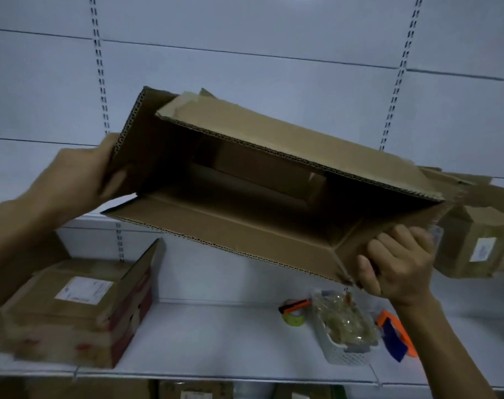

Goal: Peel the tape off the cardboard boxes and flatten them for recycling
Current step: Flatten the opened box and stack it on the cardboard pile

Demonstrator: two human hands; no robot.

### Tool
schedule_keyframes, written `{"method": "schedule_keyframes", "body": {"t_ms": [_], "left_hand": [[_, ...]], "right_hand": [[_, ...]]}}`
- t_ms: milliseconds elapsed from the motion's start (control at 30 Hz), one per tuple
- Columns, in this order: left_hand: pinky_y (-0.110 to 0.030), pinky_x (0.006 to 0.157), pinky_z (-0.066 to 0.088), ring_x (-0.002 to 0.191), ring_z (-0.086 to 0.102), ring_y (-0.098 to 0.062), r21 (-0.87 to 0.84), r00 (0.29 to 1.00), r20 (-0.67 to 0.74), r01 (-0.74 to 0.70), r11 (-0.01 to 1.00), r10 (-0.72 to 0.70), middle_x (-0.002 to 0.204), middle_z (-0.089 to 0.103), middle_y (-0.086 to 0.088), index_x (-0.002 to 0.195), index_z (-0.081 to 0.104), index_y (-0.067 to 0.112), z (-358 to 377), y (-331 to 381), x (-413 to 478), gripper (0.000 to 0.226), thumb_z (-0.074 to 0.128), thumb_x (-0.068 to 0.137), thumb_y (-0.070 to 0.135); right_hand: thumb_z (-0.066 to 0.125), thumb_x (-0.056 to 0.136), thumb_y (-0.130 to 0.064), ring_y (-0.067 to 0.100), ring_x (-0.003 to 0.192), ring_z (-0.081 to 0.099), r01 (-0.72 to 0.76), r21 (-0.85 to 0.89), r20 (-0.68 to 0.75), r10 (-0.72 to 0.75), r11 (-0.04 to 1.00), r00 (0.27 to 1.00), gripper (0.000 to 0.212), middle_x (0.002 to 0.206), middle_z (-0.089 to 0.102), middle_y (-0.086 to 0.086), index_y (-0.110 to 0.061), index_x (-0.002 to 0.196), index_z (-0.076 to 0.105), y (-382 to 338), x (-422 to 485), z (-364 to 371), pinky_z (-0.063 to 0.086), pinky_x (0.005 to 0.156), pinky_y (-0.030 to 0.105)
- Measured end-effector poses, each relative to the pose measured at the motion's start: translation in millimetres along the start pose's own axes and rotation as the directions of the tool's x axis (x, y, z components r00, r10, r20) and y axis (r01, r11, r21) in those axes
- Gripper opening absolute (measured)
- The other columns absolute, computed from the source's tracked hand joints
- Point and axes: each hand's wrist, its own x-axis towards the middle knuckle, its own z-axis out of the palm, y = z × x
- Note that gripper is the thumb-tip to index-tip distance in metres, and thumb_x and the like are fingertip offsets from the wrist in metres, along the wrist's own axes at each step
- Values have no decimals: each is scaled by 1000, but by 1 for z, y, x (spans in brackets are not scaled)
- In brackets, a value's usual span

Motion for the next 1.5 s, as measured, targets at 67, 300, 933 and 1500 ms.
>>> {"method": "schedule_keyframes", "body": {"t_ms": [67,300,933,1500], "left_hand": [[-28,50,32,43,56,-39,5,999,-15,-37,999,37,57,59,-25,115,40,3,-6,10,-8,48,70,78,0],[-33,54,34,51,58,-46,36,997,-46,64,997,-63,66,63,-29,120,42,0,-19,49,-10,47,67,81,-3],[-34,71,43,92,50,-25,-140,950,-68,293,946,-304,103,62,-24,116,50,-1,-1,131,-153,40,45,86,25],[-31,83,48,94,62,-20,89,601,770,232,969,-215,107,66,-7,113,64,13,1,73,-186,65,37,88,66]], "right_hand": [[37,93,-33,24,44,45,-55,23,-3,55,998,998,54,46,44,10,-9,45,47,1,2,-5,31,58,36],[46,95,-31,28,52,55,-190,45,130,183,981,975,51,53,55,12,-6,52,57,5,-11,-19,36,65,38],[64,78,-35,38,129,46,-151,303,436,4,941,900,54,137,52,20,-12,127,58,-44,79,-29,42,97,47],[76,80,-21,28,110,64,31,318,102,-67,948,993,23,116,68,11,-10,101,76,-120,33,-46,54,77,33]]}}
